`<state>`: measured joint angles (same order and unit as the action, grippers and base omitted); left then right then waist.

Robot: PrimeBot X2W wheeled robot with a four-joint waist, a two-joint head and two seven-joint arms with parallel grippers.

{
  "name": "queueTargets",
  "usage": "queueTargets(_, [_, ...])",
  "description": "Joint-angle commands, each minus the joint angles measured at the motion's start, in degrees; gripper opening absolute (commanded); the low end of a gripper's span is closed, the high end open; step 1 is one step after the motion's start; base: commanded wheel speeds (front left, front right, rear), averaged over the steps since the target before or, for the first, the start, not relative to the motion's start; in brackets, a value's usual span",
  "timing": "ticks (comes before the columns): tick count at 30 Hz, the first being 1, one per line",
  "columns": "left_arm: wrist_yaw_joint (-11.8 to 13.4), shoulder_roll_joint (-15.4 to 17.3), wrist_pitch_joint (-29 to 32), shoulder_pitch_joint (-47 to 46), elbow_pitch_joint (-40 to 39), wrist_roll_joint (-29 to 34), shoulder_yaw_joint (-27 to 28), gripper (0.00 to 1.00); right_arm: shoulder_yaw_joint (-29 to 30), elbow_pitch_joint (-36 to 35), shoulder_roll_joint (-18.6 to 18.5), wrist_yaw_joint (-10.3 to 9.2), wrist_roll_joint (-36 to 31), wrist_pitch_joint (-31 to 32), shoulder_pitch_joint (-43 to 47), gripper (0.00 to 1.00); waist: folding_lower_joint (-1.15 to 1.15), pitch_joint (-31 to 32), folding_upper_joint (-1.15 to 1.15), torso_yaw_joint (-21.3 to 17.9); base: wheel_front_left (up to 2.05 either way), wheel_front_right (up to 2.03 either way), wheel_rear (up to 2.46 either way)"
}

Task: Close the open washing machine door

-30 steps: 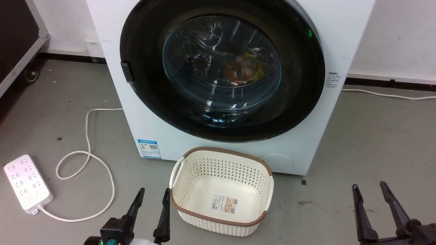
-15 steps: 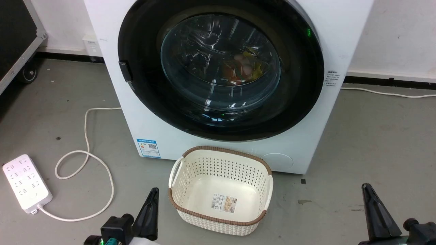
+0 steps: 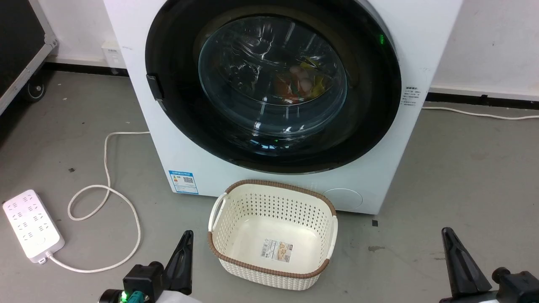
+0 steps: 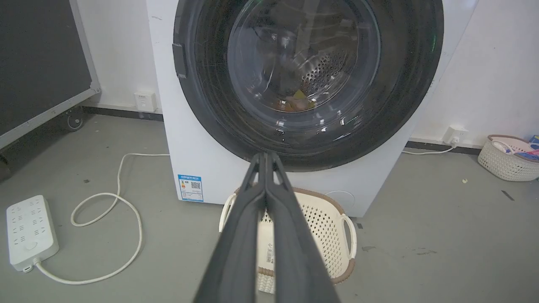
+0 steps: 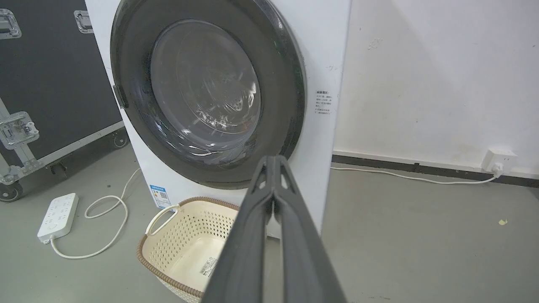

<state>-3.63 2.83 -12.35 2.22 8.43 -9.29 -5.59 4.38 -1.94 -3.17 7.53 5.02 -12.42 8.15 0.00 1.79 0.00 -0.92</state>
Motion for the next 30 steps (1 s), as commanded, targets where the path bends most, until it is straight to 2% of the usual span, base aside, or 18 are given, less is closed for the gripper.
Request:
queueTargets(1, [0.3,0.0,0.5,-0.4,-0.5,0.6,0.3,0.0,-0.2,0.2,0.1,-0.01,-0.4,0.5,-1.2,0.0,0.0,0.0,0.0,0.0,0.0,0.0,0.0])
queueTargets(30, [1.3,0.0,3.9,-0.9,-2.8,3.1,1.8,0.0,-1.4,0.7,0.1,-0.02,-1.8,3.9,-3.2,0.0,0.0,-0.5,0.0,0.3,0.0,0.0,0.0])
